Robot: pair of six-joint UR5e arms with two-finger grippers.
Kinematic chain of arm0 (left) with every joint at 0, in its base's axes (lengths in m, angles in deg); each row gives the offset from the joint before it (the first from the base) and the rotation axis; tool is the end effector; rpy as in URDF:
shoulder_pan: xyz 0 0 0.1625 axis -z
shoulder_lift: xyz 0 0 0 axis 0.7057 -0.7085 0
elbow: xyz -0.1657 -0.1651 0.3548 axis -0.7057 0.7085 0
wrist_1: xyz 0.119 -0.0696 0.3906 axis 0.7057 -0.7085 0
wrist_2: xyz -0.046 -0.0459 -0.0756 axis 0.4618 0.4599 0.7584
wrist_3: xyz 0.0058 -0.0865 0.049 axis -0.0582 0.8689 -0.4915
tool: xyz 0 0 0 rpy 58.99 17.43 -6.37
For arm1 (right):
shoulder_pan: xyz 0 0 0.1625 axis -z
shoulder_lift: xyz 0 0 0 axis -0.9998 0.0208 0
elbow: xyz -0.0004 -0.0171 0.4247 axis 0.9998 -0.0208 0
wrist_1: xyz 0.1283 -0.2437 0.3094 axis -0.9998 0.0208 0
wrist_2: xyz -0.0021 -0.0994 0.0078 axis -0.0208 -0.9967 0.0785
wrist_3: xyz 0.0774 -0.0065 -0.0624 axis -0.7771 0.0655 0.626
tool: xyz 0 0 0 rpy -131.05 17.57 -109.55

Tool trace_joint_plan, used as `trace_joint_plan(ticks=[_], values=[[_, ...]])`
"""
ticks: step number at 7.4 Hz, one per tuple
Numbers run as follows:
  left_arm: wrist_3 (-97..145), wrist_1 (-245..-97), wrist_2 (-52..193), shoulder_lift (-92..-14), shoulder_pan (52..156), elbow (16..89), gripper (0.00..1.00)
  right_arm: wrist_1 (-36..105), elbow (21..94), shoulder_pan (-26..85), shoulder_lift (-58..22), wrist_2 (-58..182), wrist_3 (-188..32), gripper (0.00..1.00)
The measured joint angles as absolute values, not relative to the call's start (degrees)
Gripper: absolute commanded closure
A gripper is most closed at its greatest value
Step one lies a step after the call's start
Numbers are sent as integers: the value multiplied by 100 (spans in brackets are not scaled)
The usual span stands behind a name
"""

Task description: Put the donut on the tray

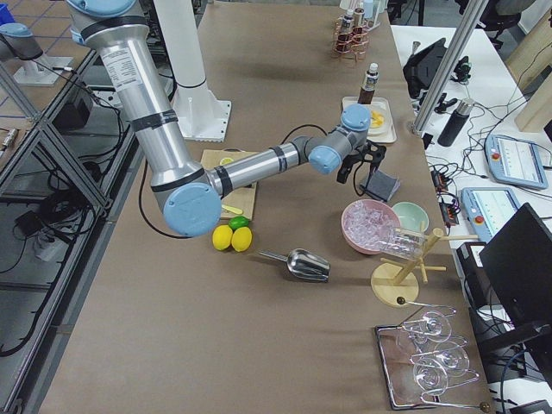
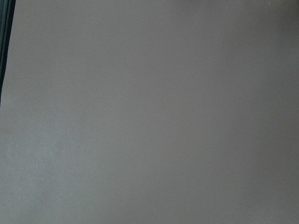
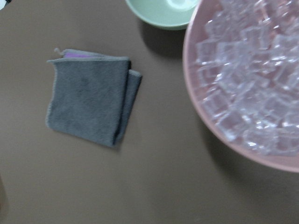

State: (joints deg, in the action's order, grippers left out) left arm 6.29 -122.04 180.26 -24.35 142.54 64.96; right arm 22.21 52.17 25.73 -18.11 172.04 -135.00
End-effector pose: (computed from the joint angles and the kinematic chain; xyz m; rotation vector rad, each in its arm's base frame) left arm -0.1198 -0.3833 0.6536 -0.2324 0.7406 -0.1895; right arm -0.2331 -0.6030 0.4224 -0.0881 -1.0197 0.4564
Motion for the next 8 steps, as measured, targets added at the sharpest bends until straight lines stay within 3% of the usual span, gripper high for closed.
trace_joint_plan(ticks=[4, 8], values=[[634, -12205, 18036, -2466, 14229, 6455, 2, 2232, 5894, 2040, -191, 17317, -11775, 2], [610, -12200, 18043, -2435, 14217, 6478, 2, 2470, 6106, 1566, 527, 17377, -10122, 1]])
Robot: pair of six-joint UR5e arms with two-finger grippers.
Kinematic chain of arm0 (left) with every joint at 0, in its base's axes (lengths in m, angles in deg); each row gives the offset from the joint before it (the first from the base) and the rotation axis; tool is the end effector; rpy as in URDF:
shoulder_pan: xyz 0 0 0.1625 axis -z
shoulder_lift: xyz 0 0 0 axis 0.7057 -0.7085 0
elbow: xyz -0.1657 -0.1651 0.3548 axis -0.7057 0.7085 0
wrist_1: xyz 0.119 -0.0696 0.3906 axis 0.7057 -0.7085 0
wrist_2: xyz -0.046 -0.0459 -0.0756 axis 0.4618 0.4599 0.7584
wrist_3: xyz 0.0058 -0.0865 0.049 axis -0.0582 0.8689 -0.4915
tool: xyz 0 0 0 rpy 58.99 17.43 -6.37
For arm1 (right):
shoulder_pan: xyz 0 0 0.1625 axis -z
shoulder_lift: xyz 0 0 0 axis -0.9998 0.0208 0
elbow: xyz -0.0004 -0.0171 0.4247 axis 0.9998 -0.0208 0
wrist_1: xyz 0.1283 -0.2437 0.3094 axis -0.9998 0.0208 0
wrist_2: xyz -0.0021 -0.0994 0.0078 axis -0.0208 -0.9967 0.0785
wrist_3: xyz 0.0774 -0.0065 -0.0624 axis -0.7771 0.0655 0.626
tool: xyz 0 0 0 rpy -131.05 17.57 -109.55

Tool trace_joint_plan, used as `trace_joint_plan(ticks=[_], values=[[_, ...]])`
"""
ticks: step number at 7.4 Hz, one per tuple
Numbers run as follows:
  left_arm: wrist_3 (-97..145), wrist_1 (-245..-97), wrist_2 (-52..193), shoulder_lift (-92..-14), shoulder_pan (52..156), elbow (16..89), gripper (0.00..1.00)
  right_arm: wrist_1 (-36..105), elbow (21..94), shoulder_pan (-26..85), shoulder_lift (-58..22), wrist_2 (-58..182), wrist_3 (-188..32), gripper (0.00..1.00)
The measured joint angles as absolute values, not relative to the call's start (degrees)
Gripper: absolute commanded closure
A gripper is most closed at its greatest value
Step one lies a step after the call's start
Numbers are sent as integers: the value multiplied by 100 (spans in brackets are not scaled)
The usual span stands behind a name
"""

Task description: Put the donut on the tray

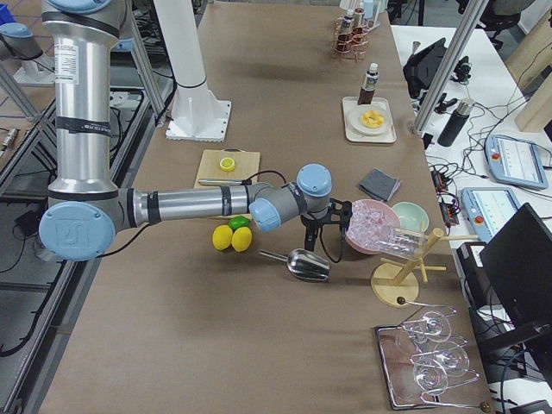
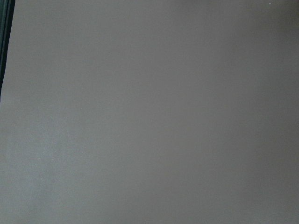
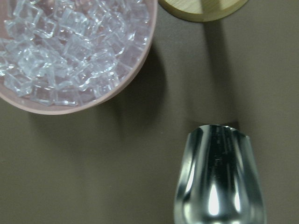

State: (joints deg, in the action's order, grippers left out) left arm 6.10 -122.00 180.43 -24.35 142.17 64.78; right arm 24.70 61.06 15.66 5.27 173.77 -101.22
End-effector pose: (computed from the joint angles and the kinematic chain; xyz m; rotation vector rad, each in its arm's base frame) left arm -0.1171 -0.3839 0.6549 -0.2368 0.7433 -0.1821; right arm -0.0818 -0.4873 0.5802 0.0225 -0.8855 0.1919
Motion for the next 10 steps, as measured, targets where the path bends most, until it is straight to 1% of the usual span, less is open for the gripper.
trace_joint_plan(ticks=[4, 7, 10], values=[[601, -12246, 18044, -2466, 14151, 6476, 2, 3826, 6028, 619, 590, 17334, -7481, 1], [622, -12255, 18223, -2572, 14126, 6541, 2, 4006, 5794, 318, 588, 17188, -6527, 1], [618, -12248, 18284, -2615, 14122, 6534, 2, 4012, 5728, 254, 562, 17164, -6379, 1]])
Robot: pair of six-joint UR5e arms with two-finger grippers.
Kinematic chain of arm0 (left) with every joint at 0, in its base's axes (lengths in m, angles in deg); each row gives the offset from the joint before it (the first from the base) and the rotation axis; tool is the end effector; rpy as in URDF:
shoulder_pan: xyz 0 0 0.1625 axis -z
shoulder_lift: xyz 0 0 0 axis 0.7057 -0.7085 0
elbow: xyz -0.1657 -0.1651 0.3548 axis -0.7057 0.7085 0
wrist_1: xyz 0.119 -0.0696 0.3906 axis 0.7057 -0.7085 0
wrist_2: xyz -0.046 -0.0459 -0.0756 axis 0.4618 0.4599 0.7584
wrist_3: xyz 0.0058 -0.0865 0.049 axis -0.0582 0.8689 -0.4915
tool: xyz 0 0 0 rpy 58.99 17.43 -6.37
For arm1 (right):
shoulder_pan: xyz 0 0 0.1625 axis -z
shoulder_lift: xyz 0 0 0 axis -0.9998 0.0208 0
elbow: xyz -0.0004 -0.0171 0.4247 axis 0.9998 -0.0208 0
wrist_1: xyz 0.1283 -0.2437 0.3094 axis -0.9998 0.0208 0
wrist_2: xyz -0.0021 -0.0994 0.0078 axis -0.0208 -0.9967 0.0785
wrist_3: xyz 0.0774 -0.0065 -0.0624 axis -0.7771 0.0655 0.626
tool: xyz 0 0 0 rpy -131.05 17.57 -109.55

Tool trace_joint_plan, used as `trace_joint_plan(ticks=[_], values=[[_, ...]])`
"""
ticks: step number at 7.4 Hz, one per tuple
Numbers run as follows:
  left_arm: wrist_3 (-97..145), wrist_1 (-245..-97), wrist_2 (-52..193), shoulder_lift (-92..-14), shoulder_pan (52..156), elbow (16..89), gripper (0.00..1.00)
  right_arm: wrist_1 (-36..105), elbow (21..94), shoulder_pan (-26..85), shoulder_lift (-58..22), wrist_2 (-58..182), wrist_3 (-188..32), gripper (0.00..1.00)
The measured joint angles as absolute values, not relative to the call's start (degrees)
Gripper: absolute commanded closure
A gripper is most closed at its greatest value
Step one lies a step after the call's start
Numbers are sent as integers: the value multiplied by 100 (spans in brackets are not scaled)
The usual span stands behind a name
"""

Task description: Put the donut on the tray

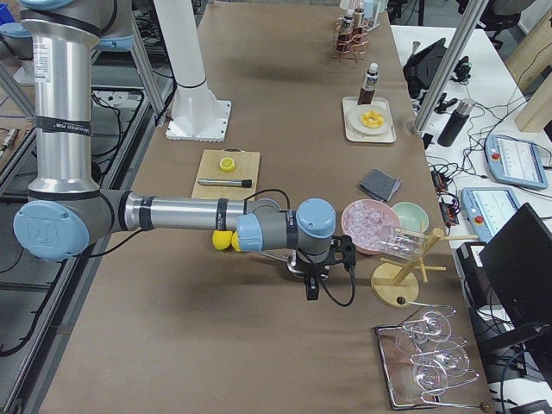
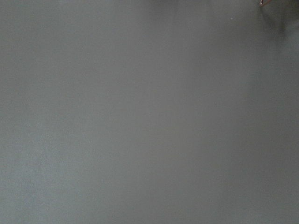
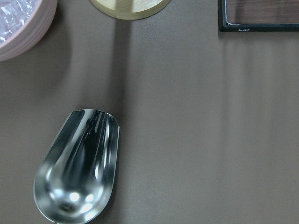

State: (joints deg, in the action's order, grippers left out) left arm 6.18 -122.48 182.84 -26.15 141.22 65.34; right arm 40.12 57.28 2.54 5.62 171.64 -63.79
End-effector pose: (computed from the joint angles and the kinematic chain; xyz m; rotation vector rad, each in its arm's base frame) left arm -0.1095 -0.4034 0.6343 -0.1912 0.7803 -0.1552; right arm 0.0346 -0.4788 0.6502 0.0773 -0.7502 -0.0690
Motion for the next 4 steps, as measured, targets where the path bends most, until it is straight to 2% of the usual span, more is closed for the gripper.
trace_joint_plan(ticks=[4], values=[[625, -12385, 18305, -2602, 14003, 6447, 2, 3994, 5625, 218, 441, 17174, -6370, 1]])
